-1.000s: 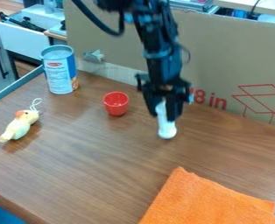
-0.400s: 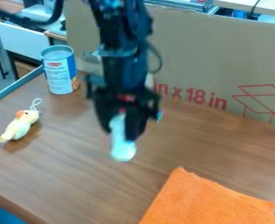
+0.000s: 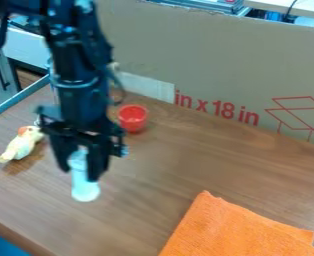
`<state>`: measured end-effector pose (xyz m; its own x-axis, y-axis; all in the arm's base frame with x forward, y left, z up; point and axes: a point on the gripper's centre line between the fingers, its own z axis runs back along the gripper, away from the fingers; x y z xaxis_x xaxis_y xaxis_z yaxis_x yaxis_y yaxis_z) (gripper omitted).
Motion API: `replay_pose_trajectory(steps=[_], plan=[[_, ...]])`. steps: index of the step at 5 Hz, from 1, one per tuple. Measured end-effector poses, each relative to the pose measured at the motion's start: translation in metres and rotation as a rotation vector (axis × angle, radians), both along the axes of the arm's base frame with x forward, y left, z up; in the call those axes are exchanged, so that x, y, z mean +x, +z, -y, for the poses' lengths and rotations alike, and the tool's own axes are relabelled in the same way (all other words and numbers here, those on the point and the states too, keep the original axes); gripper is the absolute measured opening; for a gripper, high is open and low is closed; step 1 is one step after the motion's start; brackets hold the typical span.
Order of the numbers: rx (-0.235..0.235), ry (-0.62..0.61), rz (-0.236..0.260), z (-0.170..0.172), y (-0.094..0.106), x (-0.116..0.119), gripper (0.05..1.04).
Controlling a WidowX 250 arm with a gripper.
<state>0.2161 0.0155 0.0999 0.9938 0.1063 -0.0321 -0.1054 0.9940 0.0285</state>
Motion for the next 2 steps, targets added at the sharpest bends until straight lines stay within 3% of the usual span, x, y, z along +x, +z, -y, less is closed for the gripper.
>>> replay_pose_trajectory(steps=[2], plan=[[0.001, 0.038, 0.006, -0.026, -0.022, 0.002, 0.590]])
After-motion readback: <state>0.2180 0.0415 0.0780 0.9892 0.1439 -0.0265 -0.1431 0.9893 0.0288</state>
